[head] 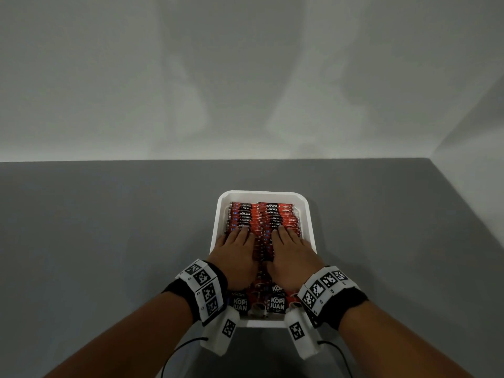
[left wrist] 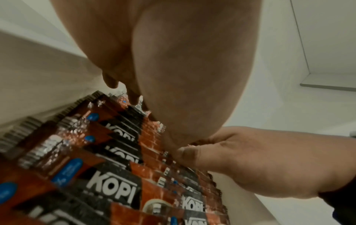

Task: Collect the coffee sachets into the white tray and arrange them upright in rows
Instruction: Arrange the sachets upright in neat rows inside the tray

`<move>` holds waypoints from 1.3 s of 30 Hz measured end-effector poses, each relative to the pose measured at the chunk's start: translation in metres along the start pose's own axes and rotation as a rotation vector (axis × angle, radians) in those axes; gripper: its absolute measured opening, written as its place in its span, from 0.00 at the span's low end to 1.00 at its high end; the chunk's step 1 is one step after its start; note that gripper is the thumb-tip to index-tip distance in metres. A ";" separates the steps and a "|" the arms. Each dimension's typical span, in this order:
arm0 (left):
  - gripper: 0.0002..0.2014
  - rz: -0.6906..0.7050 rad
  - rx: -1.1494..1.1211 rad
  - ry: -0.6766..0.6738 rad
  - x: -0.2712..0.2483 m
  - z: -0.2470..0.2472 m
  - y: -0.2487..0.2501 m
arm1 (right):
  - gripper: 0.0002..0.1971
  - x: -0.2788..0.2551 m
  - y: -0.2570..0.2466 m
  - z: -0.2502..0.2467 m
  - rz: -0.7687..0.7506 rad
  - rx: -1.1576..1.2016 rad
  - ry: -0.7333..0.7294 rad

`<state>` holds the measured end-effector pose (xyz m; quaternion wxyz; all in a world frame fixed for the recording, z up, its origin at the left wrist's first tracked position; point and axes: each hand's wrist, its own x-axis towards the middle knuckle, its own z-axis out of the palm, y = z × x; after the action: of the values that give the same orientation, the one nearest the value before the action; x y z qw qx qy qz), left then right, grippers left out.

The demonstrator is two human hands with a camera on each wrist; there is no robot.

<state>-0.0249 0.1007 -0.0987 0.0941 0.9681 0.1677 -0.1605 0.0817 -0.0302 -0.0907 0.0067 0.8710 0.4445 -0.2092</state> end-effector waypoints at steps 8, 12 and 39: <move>0.36 -0.016 0.004 -0.085 0.011 -0.012 -0.001 | 0.41 0.016 0.005 -0.003 0.009 0.031 -0.077; 0.37 -0.021 0.006 -0.041 0.022 -0.021 -0.004 | 0.40 0.024 0.007 -0.013 0.007 0.035 -0.036; 0.36 -0.032 -0.008 -0.147 0.041 -0.022 -0.012 | 0.39 0.041 0.016 -0.016 -0.020 -0.031 -0.046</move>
<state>0.0134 0.1291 -0.0941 0.1075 0.9506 0.1763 -0.2318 0.1211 -0.0047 -0.0938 0.0284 0.8613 0.4560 -0.2223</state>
